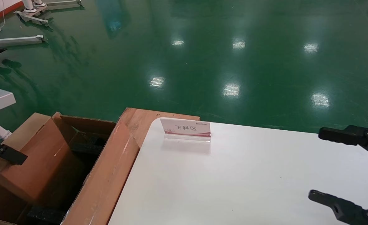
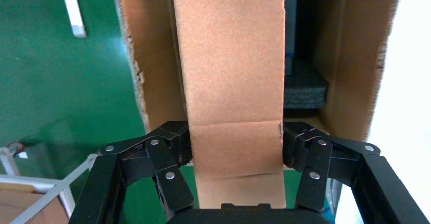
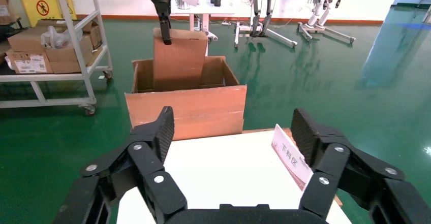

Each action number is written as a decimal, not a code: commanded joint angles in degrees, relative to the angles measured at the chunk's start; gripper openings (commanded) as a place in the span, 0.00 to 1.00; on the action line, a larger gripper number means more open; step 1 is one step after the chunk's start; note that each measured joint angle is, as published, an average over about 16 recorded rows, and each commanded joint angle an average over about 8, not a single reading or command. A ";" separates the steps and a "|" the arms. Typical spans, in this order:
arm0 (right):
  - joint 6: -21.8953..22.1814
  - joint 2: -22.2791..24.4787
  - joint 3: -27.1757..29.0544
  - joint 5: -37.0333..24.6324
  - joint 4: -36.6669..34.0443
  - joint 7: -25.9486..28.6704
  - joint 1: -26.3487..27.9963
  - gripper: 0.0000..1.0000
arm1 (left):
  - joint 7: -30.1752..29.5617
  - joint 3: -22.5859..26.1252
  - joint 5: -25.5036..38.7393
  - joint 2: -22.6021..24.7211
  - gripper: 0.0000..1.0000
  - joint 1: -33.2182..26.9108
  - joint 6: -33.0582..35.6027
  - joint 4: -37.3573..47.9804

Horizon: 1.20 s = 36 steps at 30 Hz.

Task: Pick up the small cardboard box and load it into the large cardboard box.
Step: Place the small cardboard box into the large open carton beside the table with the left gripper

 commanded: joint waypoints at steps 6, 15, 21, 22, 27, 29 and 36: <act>0.01 0.01 -0.02 0.02 0.00 -0.01 0.01 1.00 | 0.08 -0.92 2.32 -1.98 0.00 1.77 -1.52 -0.30; 0.02 0.02 -0.05 0.04 0.00 -0.03 0.01 1.00 | 0.94 -0.86 3.91 -2.82 0.00 4.66 -4.83 0.96; 0.03 0.03 -0.07 0.05 0.00 -0.04 0.02 1.00 | 1.37 -0.69 4.05 -2.83 0.00 7.43 -7.89 2.18; 0.03 0.03 -0.08 0.05 0.00 -0.04 0.02 1.00 | 1.45 -0.66 4.02 -2.75 0.00 7.97 -8.40 2.43; 0.04 0.04 -0.09 0.07 0.00 -0.05 0.02 1.00 | 1.93 -0.52 3.51 -2.12 0.00 11.00 -10.91 3.96; 0.04 0.04 -0.10 0.07 0.00 -0.05 0.02 1.00 | 2.22 -0.48 3.24 -1.77 0.00 12.29 -11.83 4.64; 0.05 0.05 -0.12 0.09 0.00 -0.06 0.03 1.00 | 3.27 -0.42 1.82 -0.54 0.00 16.82 -14.49 7.29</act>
